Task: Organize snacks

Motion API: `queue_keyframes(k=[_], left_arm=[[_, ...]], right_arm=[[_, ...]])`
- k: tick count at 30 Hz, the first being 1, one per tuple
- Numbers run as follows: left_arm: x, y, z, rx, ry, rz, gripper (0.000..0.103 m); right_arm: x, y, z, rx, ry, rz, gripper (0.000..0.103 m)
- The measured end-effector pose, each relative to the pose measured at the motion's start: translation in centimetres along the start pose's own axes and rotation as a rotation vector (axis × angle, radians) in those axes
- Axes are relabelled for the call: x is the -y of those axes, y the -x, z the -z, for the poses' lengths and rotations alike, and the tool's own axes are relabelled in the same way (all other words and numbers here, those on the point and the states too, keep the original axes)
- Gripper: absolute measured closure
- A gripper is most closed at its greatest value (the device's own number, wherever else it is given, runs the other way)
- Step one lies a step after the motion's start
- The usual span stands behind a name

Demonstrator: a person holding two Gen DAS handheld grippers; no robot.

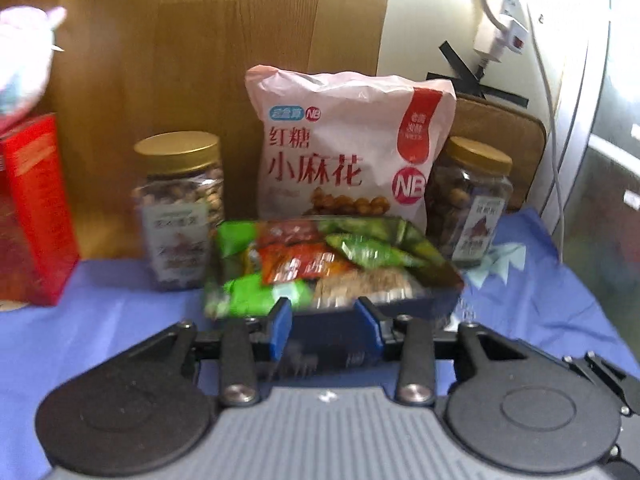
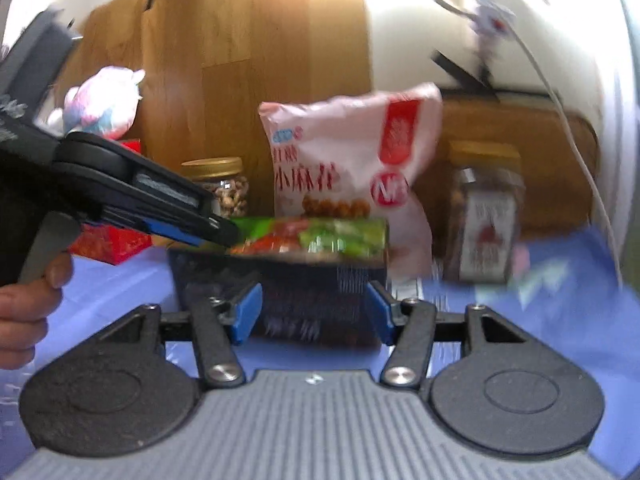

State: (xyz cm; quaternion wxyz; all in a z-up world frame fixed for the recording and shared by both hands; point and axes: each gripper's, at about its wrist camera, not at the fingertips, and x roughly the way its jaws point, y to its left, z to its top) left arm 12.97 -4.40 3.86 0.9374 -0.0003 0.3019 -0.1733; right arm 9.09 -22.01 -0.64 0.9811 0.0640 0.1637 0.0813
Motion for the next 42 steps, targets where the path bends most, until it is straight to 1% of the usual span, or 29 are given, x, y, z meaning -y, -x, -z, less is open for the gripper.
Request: queue_keyframes(k=[1, 3, 5, 6, 9, 12, 15, 19, 22, 24, 26, 27, 28, 29, 36, 42], left_arm=[[0.3, 0.6, 0.7, -0.006, -0.008, -0.020, 0.065], [0.8, 1.5, 2.0, -0.022, -0.019, -0.062, 0.063], [1.1, 2.2, 3.5, -0.042, -0.021, -0.089, 0.057], [1.2, 2.6, 4.4, -0.059, -0.017, -0.100, 0.056], [1.2, 3.4, 6.4, -0.094, -0.006, -0.123, 0.055], [1.2, 4.2, 8.1, -0.120, -0.006, -0.157, 0.052], [1.2, 4.9, 9.4, -0.132, -0.011, -0.188, 0.048], [1.4, 5.9, 10.3, -0.130, -0.016, -0.209, 0.043], [1.6, 6.4, 10.6, -0.127, -0.027, -0.214, 0.042], [1.8, 6.7, 10.8, -0.126, -0.033, -0.219, 0.035], [2.0, 7.0, 10.9, -0.114, -0.036, -0.238, 0.022], [2.1, 7.2, 10.9, -0.104, -0.042, -0.236, 0.019], [2.2, 7.4, 11.0, -0.100, -0.047, -0.232, 0.012], [2.3, 7.6, 11.0, -0.092, -0.053, -0.232, 0.009], [4.0, 8.4, 11.0, -0.050, -0.111, -0.249, 0.000], [4.4, 8.2, 11.0, -0.068, -0.125, -0.265, 0.000]], right_arm=[[0.2, 0.6, 0.7, -0.018, -0.042, 0.001, 0.029], [0.7, 1.6, 1.9, -0.048, -0.121, -0.001, 0.025], [1.1, 2.2, 2.9, -0.078, -0.216, -0.018, 0.025], [1.3, 2.4, 3.4, -0.093, -0.263, -0.037, 0.024], [0.9, 3.3, 4.5, -0.126, -0.326, -0.081, 0.024], [-0.1, 4.6, 5.0, -0.130, -0.333, -0.107, 0.024], [-0.8, 5.8, 5.1, -0.114, -0.328, -0.119, 0.021], [-1.2, 6.8, 5.0, -0.095, -0.346, -0.137, 0.020], [-1.4, 7.4, 5.0, -0.080, -0.346, -0.145, 0.020], [-1.5, 7.7, 4.9, -0.070, -0.349, -0.148, 0.019], [-1.5, 8.2, 4.8, -0.051, -0.356, -0.142, 0.019], [-1.3, 8.4, 4.7, -0.043, -0.362, -0.144, 0.018], [-1.2, 8.6, 4.6, -0.036, -0.369, -0.143, 0.018], [-1.1, 8.7, 4.6, -0.031, -0.374, -0.140, 0.018], [-0.6, 9.7, 4.4, 0.012, -0.387, -0.120, 0.015], [0.1, 10.3, 4.3, 0.042, -0.407, -0.096, 0.015]])
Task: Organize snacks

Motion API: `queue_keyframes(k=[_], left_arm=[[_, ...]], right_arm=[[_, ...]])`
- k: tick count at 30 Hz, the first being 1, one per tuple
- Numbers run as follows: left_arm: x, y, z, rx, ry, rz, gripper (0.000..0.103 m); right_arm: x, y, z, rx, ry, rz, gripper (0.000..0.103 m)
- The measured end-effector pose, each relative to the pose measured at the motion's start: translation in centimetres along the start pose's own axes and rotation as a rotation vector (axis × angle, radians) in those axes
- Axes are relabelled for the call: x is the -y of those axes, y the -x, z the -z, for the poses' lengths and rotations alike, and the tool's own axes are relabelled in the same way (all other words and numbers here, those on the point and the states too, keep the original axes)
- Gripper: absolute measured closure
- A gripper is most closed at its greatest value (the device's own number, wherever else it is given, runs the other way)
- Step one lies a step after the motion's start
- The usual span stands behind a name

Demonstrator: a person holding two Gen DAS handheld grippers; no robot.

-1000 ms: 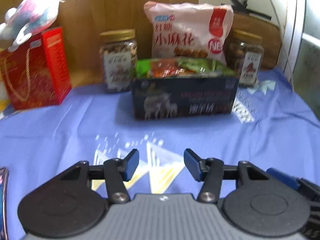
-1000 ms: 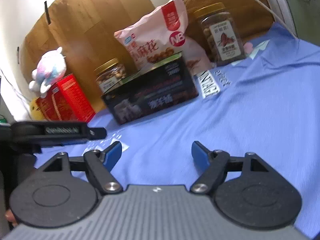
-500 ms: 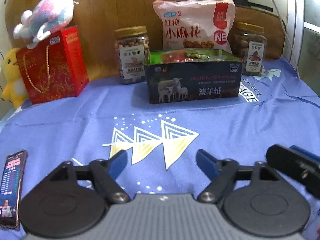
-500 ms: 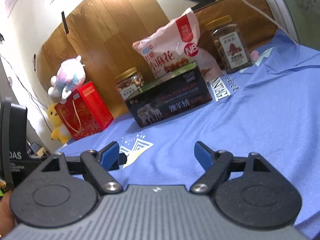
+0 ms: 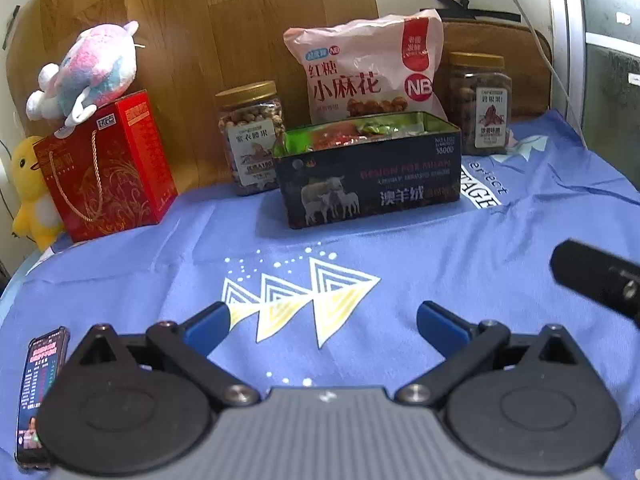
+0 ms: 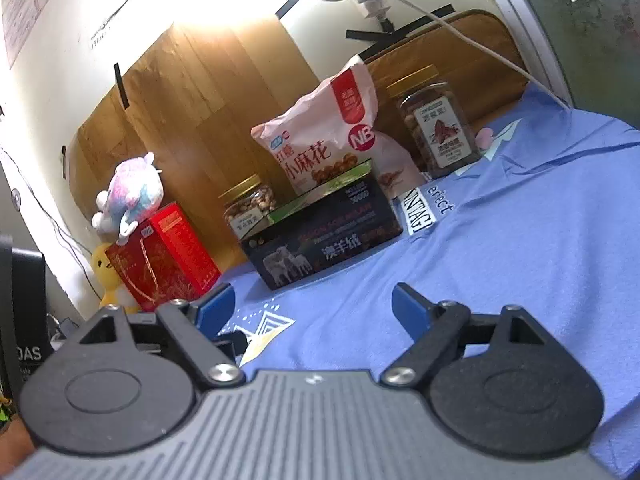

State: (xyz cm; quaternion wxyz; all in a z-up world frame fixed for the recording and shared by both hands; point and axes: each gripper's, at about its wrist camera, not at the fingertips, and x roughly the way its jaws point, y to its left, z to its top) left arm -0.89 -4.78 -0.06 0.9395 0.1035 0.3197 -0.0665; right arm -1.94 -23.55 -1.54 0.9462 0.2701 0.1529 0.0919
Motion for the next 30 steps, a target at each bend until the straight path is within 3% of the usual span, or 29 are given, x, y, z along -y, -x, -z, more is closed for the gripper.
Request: queue_keyframes(k=[30], left_arm=[[0.63, -0.55, 0.42, 0.009, -0.071, -0.091, 0.000]], right_arm=[[0.38, 0.14, 0.24, 0.001, -0.037, 0.002, 0.011]])
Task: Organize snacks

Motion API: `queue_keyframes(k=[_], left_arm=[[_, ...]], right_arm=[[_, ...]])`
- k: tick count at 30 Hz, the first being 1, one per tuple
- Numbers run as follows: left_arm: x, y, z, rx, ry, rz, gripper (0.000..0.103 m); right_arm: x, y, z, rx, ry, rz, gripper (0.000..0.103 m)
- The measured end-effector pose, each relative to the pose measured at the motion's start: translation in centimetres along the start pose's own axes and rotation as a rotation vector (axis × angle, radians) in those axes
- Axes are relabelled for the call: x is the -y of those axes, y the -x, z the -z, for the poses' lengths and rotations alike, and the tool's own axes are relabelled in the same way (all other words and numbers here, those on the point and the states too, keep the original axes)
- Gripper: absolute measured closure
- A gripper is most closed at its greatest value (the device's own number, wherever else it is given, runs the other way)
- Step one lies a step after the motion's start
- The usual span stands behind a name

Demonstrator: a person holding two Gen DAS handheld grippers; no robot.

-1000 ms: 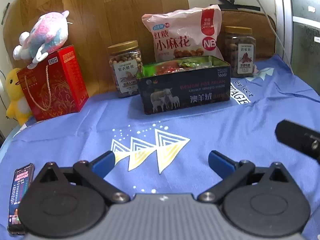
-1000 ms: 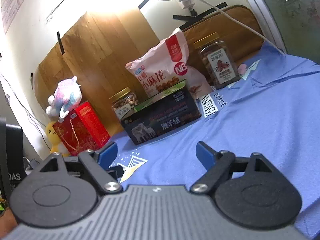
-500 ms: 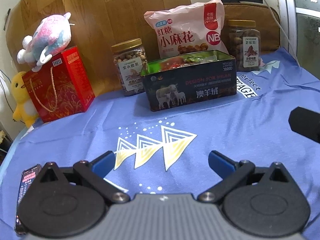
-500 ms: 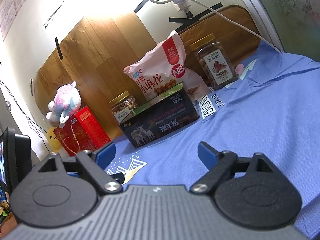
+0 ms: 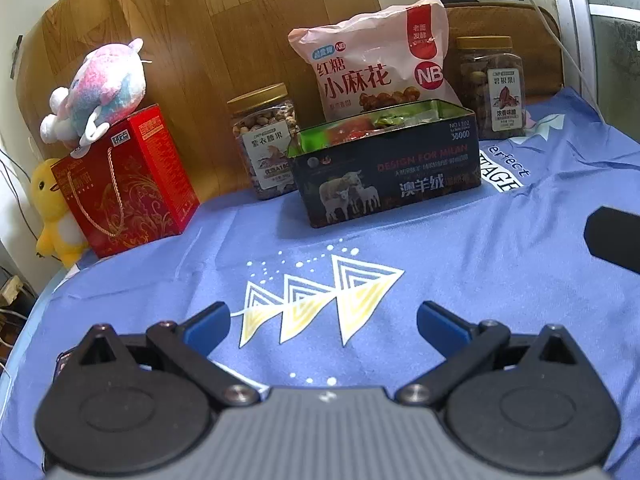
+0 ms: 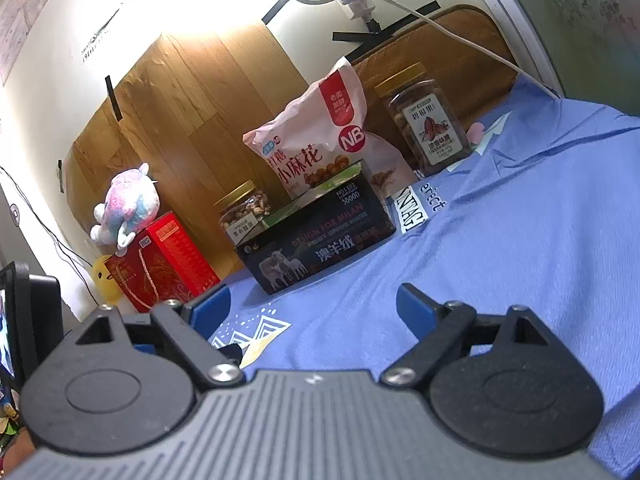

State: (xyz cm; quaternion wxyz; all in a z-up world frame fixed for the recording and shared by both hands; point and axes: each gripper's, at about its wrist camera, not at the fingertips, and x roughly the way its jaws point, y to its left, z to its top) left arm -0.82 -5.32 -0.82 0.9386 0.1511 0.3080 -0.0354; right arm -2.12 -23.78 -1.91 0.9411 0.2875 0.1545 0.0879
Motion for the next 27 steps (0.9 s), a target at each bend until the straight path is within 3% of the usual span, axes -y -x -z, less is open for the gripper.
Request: queue_keyframes(k=[15, 27], left_arm=[[-0.1, -0.6, 0.2, -0.008, -0.011, -0.065, 0.000], [-0.2, -1.1, 0.2, -0.030, -0.010, -0.072, 0.000]], right_arm=[[0.1, 0.0, 0.1, -0.003, -0.014, 0.004, 0.010], [0.2, -0.1, 0.2, -0.003, -0.019, 0.008, 0.010]])
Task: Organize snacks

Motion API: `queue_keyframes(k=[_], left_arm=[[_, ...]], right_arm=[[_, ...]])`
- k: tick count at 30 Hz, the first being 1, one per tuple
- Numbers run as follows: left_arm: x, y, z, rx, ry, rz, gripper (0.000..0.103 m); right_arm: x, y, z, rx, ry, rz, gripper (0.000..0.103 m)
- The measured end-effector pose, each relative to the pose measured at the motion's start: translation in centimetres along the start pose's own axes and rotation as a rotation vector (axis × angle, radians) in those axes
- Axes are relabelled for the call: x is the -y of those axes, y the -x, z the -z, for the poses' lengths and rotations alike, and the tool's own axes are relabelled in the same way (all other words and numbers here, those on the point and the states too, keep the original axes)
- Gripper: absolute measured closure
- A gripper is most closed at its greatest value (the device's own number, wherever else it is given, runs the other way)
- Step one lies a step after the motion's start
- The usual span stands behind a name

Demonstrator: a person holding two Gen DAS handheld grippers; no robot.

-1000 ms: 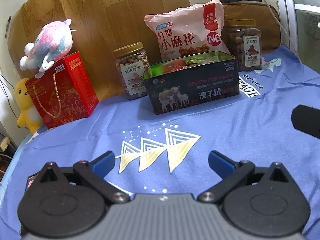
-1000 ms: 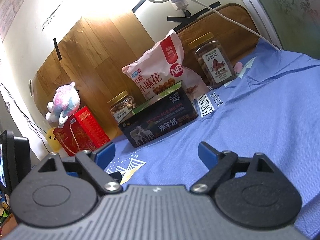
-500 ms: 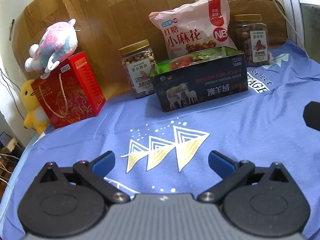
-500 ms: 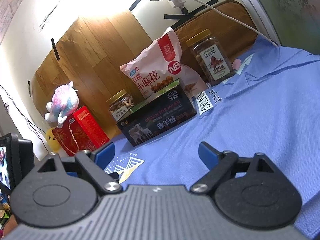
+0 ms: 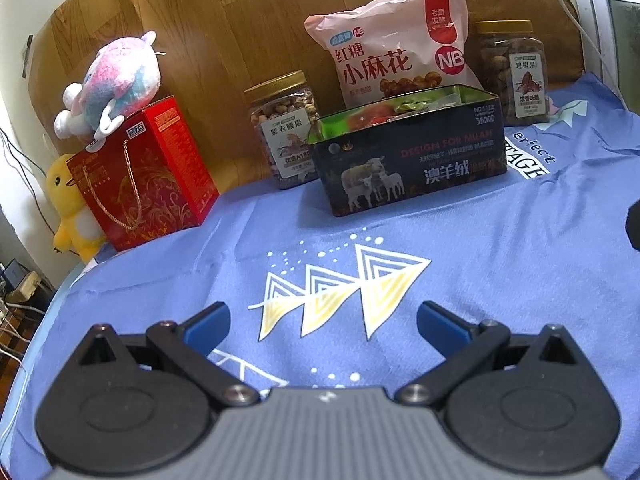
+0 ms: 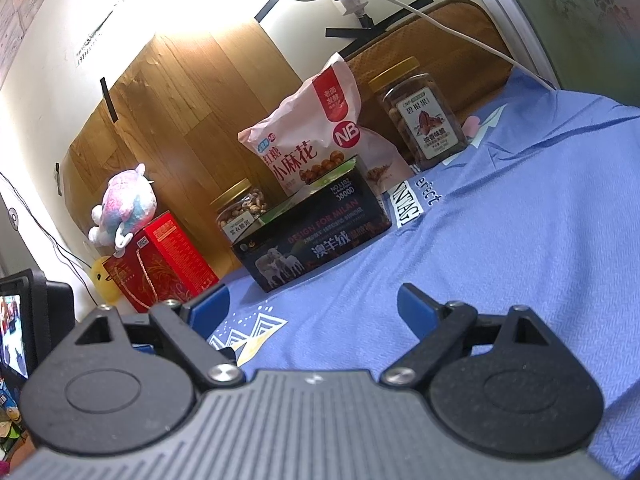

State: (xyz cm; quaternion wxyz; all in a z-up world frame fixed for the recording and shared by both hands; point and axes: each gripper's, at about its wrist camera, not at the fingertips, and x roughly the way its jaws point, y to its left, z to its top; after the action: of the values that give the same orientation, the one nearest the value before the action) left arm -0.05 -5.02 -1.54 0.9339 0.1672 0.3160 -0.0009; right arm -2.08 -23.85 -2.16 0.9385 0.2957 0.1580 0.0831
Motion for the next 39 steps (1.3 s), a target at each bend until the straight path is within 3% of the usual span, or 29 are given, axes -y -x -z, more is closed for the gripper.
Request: queue_keyframes(k=[15, 39], left_arm=[[-0.17, -0.18, -0.08, 0.006, -0.003, -0.033, 0.000], [0.00, 0.04, -0.04, 0.002, 0.000, -0.008, 0.000]], right_arm=[[0.10, 0.02, 0.16, -0.001, -0.005, 0.003, 0.010], [0.17, 0.07, 0.16, -0.001, -0.006, 0.004, 0.010]])
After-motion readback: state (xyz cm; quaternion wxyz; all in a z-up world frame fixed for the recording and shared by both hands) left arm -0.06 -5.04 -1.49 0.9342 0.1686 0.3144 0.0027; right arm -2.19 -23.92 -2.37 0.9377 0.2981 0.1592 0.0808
